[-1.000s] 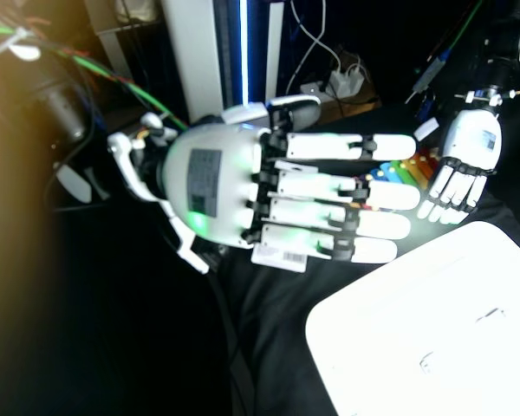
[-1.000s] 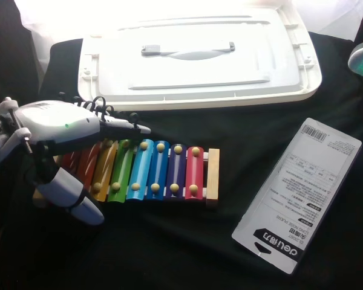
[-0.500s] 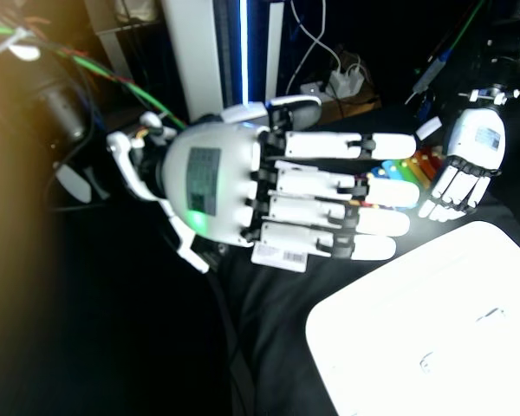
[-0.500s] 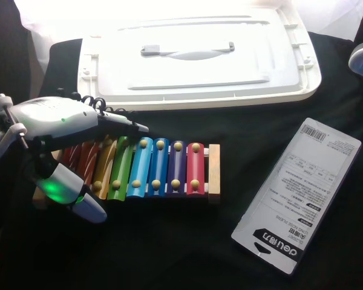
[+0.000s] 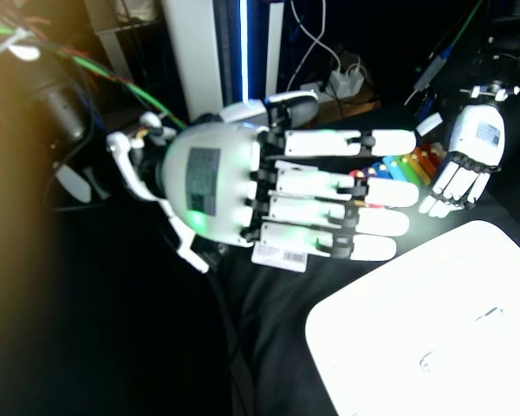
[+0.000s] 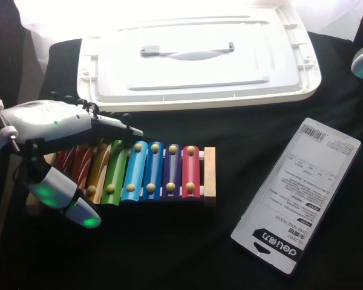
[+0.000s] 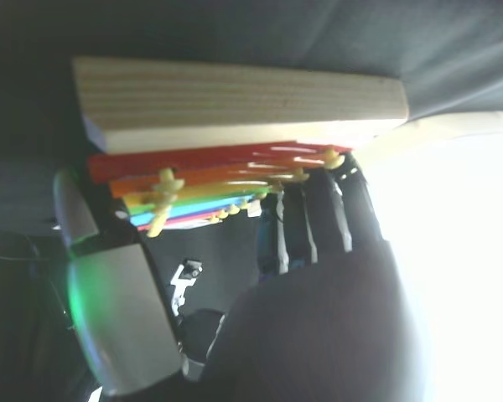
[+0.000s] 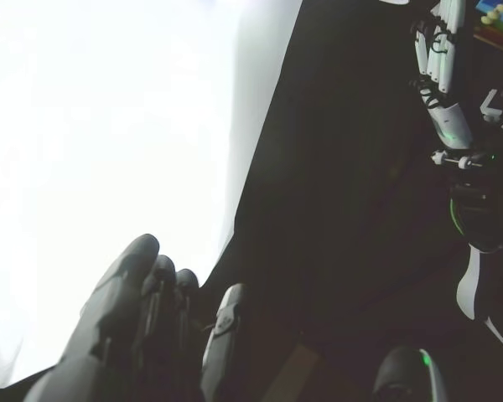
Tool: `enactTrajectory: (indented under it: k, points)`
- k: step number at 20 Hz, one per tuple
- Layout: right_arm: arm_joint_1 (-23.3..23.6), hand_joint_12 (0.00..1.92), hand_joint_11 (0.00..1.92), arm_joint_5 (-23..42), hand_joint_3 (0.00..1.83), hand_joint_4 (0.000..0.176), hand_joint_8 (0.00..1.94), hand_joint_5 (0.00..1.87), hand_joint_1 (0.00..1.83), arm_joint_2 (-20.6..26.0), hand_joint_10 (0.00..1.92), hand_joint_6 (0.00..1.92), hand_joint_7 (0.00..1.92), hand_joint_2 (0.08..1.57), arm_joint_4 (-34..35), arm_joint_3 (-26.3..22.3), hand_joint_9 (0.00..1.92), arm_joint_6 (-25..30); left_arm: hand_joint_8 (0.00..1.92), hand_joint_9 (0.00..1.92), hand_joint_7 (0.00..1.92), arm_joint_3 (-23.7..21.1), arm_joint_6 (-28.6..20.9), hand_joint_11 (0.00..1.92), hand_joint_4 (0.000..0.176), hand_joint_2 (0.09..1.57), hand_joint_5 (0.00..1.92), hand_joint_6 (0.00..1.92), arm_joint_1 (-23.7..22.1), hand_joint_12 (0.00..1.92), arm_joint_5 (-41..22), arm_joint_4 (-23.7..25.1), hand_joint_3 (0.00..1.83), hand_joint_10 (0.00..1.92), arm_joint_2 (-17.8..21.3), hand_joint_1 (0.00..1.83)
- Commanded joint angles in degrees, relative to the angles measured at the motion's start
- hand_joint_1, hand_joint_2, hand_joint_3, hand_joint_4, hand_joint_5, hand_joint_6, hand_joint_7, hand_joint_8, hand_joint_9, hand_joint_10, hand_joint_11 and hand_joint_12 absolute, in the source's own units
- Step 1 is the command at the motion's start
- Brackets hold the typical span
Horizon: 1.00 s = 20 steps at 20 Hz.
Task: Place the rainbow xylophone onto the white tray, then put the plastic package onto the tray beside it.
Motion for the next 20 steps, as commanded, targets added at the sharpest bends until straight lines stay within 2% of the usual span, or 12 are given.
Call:
enactTrajectory:
  k: [1, 2, 7, 8, 9, 10, 11, 15, 16, 18, 19, 20]
  points:
    - [0.29, 0.45, 0.0, 6.67, 0.0, 0.128, 0.0, 0.41, 0.69, 0.1, 0.0, 0.0, 0.17, 0.76, 1.88, -0.08, 0.11, 0.62, 0.0, 0.83, 0.77, -0.09, 0.08, 0.27, 0.051, 1.12, 0.52, 0.0, -0.01, 1.2, -3.05, -1.57, 0.0, 0.04, 0.42, 1.04]
    - [0.29, 0.48, 0.0, 6.67, 0.0, 0.136, 0.0, 0.42, 0.67, 0.1, 0.0, 0.0, 0.17, 0.76, 1.88, -0.08, 0.12, 0.62, 0.01, 0.83, 0.78, -0.31, 0.75, 0.26, 0.059, 1.11, 0.53, 0.0, -0.01, 1.16, -3.42, -2.26, 0.0, 0.05, 0.8, 1.06]
    - [0.29, 0.43, 0.0, 6.67, 0.0, 0.132, 0.0, 0.41, 0.66, 0.05, 0.0, 0.0, 0.17, 0.75, 1.88, -0.07, 0.11, 0.62, 0.02, 0.82, 0.82, -1.23, 3.62, 0.28, 0.023, 1.09, 0.54, 0.0, -0.01, 0.9, -6.04, -6.2, 0.0, 0.05, 2.44, 1.09]
    - [0.29, 0.45, 0.0, 6.66, 0.0, 0.131, 0.0, 0.41, 0.66, 0.02, 0.0, 0.0, 0.17, 0.74, 1.88, -0.06, 0.11, 0.61, 0.03, 0.84, 0.83, -1.21, 3.79, 0.3, 0.051, 1.1, 0.52, 0.0, -0.02, 0.84, -6.48, -6.7, 0.0, 0.05, 2.48, 1.06]
    - [0.29, 0.45, 0.0, 6.66, 0.0, 0.133, 0.0, 0.41, 0.67, 0.0, 0.0, 0.0, 0.18, 0.74, 1.88, -0.06, 0.11, 0.61, 0.05, 0.87, 0.87, -1.21, 4.61, 0.31, 0.042, 1.1, 0.53, 0.0, -0.03, 0.8, -6.95, -7.73, 0.0, 0.05, 2.5, 1.08]
    - [0.29, 0.45, 0.0, 6.66, 0.0, 0.128, 0.0, 0.41, 0.66, -0.02, 0.0, 0.0, 0.18, 0.74, 1.88, -0.05, 0.11, 0.61, 0.95, 0.92, 0.87, -1.2, 5.47, 0.37, 0.037, 1.15, 0.56, 0.0, -0.04, 0.74, -7.6, -8.95, 0.0, 0.05, 2.5, 1.28]
    - [0.29, 0.42, 0.0, 6.66, 0.0, 0.125, 0.0, 0.4, 0.66, -0.03, 0.0, 0.0, 0.17, 0.75, 1.88, -0.06, 0.1, 0.61, 1.22, 0.93, 0.81, -1.14, 5.74, 0.38, 0.039, 1.18, 0.55, 0.01, -0.04, 0.74, -8.02, -9.52, 0.0, 0.05, 2.51, 1.31]
    - [0.29, 0.44, 0.0, 6.66, 0.0, 0.138, 0.0, 0.42, 0.66, -0.09, 0.0, 0.0, 0.18, 0.73, 1.88, -0.03, 0.11, 0.61, 1.23, 1.04, 0.84, -1.02, 6.77, 0.43, 0.001, 1.16, 0.62, 0.01, -0.16, 1.01, -10.08, -11.75, 0.0, 0.11, 2.96, 1.33]
    - [0.29, 0.43, 0.0, 6.66, 0.0, 0.128, 0.0, 0.42, 0.66, -0.1, 0.0, 0.0, 0.18, 0.74, 1.88, -0.03, 0.11, 0.61, 1.25, 1.0, 0.83, -1.0, 6.91, 0.38, 0.02, 1.17, 0.61, 0.0, -0.35, 1.09, -10.26, -11.91, 0.0, 0.14, 3.05, 1.33]
    - [0.29, 0.46, 0.0, 6.66, 0.0, 0.136, 0.0, 0.42, 0.65, -0.12, 0.0, 0.0, 0.18, 0.73, 1.88, -0.02, 0.12, 0.61, 1.25, 0.86, 0.83, -0.97, 7.35, 0.37, 0.03, 1.17, 0.63, 0.0, -1.24, 1.16, -10.53, -12.09, 0.01, 0.56, 3.25, 1.33]
    - [0.29, 0.46, 0.0, 6.66, 0.0, 0.15, 0.0, 0.43, 0.65, -0.14, 0.0, 0.01, 0.19, 0.73, 1.88, 0.0, 0.12, 0.61, 1.26, 0.86, 0.78, -0.97, 7.5, 0.41, 0.019, 1.15, 0.66, 0.01, -1.65, 1.16, -10.75, -12.14, 0.01, 1.13, 3.34, 1.44]
    - [0.29, 0.46, 0.0, 6.66, 0.0, 0.151, 0.0, 0.43, 0.65, -0.15, 0.0, 0.01, 0.19, 0.74, 1.88, 0.01, 0.12, 0.61, 1.26, 0.74, 0.82, -0.94, 7.51, 0.43, 0.016, 1.17, 0.67, 0.01, -2.01, 1.19, -11.05, -12.25, 0.0, 1.06, 3.39, 1.36]
